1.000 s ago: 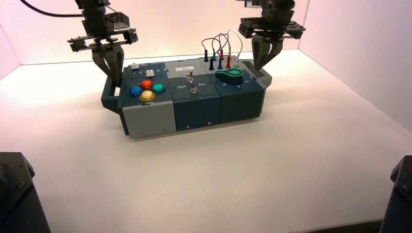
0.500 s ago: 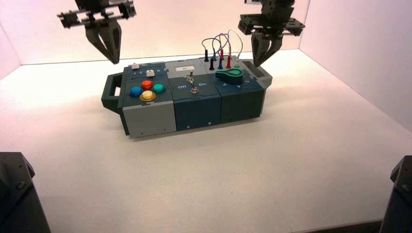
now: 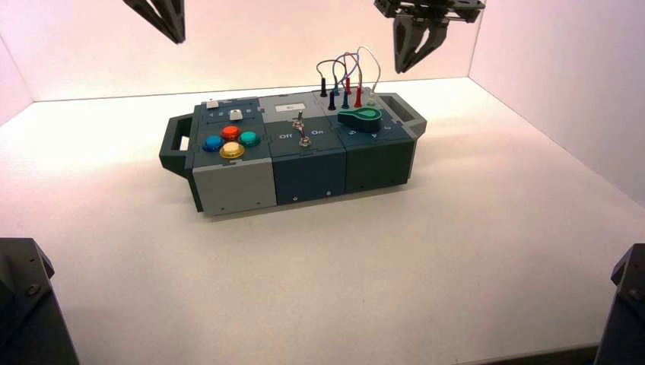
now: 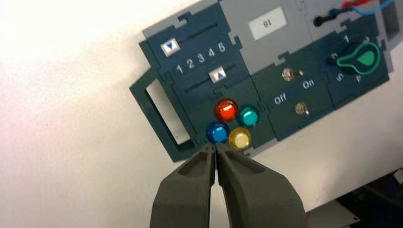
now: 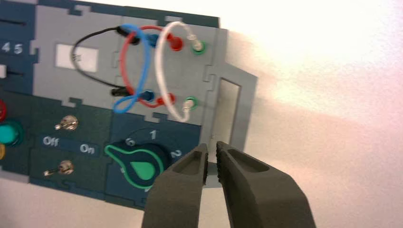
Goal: Pull the white wire.
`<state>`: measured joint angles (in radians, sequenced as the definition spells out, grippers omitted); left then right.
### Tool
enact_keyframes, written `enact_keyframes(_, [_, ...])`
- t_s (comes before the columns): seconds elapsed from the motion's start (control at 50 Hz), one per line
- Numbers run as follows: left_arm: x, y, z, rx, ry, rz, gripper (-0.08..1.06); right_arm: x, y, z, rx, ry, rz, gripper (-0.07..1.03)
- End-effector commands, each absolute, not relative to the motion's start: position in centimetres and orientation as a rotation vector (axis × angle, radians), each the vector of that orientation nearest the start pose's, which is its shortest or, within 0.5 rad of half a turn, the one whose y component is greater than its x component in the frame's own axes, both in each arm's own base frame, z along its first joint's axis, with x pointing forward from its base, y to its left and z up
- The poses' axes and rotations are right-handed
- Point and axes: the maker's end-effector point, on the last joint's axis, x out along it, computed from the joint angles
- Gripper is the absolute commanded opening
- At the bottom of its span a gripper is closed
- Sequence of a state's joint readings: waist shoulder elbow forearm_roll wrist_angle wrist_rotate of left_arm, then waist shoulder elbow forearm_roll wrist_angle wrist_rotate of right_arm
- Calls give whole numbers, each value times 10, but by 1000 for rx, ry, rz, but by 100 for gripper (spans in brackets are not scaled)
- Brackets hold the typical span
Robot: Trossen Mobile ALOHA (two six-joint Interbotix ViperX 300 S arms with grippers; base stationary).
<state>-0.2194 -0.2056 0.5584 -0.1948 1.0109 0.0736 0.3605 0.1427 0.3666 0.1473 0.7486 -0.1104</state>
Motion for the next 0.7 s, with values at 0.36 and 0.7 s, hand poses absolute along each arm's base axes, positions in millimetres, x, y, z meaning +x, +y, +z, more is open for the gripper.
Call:
enact_keyframes(0.36, [272,-92,178,-63,1257,-266,7,380,174,107,-223,1235,457,41])
enact_keyframes(0.7, [279,-101,177,-36,1271,-294,7,382,192,93,-248,1273,493,41])
